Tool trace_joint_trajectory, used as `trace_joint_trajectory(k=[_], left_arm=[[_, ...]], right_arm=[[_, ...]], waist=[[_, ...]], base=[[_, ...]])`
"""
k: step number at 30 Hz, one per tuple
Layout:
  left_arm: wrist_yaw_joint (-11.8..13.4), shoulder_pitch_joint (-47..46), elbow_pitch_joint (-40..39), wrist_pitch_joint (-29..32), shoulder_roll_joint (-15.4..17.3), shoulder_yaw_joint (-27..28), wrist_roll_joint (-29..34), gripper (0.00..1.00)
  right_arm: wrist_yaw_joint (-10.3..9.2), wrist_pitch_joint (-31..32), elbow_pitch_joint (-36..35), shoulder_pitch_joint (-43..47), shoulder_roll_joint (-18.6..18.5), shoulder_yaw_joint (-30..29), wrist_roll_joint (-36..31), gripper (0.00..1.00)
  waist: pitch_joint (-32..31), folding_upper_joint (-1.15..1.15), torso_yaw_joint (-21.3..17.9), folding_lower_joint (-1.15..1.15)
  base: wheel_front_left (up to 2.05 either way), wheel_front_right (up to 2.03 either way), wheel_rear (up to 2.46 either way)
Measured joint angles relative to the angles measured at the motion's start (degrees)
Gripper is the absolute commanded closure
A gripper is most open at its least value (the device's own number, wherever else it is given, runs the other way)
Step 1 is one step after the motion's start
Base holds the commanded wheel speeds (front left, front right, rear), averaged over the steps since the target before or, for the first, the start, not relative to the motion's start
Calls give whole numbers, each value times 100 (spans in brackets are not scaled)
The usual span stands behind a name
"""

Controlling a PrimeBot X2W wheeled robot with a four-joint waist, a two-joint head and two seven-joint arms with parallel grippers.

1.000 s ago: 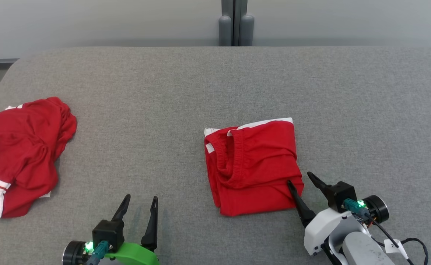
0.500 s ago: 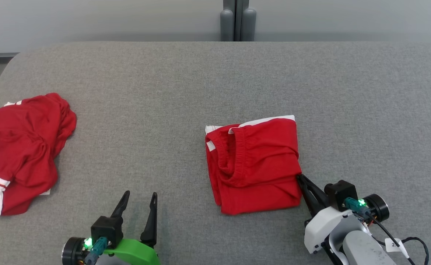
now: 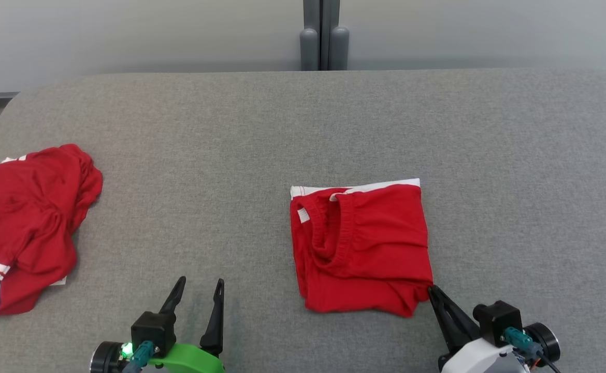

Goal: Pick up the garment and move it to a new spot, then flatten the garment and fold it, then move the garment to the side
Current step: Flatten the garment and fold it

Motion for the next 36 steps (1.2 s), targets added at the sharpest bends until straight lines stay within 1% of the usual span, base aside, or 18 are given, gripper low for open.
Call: trace_joint_trajectory(k=[7,8,9,10,14,17,20,24,32,36], left_arm=[[1,76,7,0,0,5,12,0],[1,88,10,0,0,8,15,0],[8,93,11,0,0,3,19,0],[10,96,10,0,0,4,20,0],[33,127,11,0,0,4,45,0],[78,166,-16,0,0,26,73,0],[85,197,-96,0,0,69,138,0],[94,206,-179,0,0,124,212,0],[94,203,-363,0,0,116,376,0],[94,203,-414,0,0,98,394,0]], right_arm=[[0,0,200,364,4,-98,-160,100],[0,0,245,394,4,-148,-163,71],[0,0,281,414,2,-198,-151,50],[0,0,315,428,0,-231,-145,0],[0,0,269,466,0,-360,-36,0],[0,1,-64,469,-3,-454,86,0],[0,0,-548,440,-2,-650,221,0],[0,0,-859,206,-4,-871,324,0],[0,0,-576,-551,-1,-947,355,0],[0,0,-365,-658,-3,-860,339,0]], waist=[[-120,0,-128,0],[-142,0,-143,0],[-165,0,-159,0],[-189,0,-173,0],[-278,0,-219,0],[-332,0,-252,0],[-360,0,-287,0],[-352,0,-319,0],[-313,0,-273,0],[-311,0,-234,0]], base=[[0,0,0],[0,0,0],[0,0,0],[0,0,0],[0,0,0],[0,0,0],[0,0,0],[0,0,0],[0,0,0],[0,0,0]])
